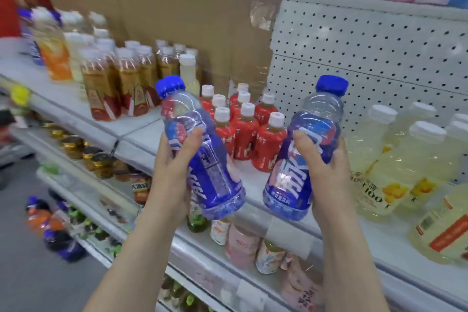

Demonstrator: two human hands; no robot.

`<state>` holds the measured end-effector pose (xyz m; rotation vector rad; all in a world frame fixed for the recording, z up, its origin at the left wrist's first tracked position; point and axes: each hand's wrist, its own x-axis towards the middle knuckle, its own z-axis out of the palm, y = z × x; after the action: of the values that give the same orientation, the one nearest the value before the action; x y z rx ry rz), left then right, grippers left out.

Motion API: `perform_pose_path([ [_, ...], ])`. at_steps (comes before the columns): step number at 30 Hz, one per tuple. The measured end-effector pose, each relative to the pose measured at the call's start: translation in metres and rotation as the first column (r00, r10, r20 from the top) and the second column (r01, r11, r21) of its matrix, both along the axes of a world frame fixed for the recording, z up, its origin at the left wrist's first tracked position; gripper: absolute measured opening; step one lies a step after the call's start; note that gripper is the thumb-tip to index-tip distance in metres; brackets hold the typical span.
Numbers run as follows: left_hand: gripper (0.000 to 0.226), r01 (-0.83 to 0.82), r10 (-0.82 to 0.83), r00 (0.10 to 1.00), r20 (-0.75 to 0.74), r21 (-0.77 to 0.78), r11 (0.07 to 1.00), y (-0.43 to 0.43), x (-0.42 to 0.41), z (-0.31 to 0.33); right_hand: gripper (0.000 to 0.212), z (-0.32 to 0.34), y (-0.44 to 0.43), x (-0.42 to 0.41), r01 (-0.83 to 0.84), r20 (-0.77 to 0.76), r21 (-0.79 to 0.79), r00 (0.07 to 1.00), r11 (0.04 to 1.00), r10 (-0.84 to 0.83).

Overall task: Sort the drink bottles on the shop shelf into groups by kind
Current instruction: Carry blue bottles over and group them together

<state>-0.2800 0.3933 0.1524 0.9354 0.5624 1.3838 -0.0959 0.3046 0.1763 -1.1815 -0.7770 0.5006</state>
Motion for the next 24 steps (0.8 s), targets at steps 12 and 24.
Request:
perform_pose_path([
  [12, 0.063, -0.222, 0.189, 0.970, -0.151, -0.247, 0.943, 0.026, -0.224, -0.096, 0.056, -0.088, 0.085, -0.200, -0.401, -0.073, -0.214, 0.916, 0.891, 0.395],
  [24, 0.035, -0.451, 0.391, 0.885, -0.252, -0.257, 0.855, 0.118, -0.465, -0.108, 0.047, -0.114, 0.226, -0.452, -0.586, -0.062, -0.288, 0.801, 0.757, 0.596],
])
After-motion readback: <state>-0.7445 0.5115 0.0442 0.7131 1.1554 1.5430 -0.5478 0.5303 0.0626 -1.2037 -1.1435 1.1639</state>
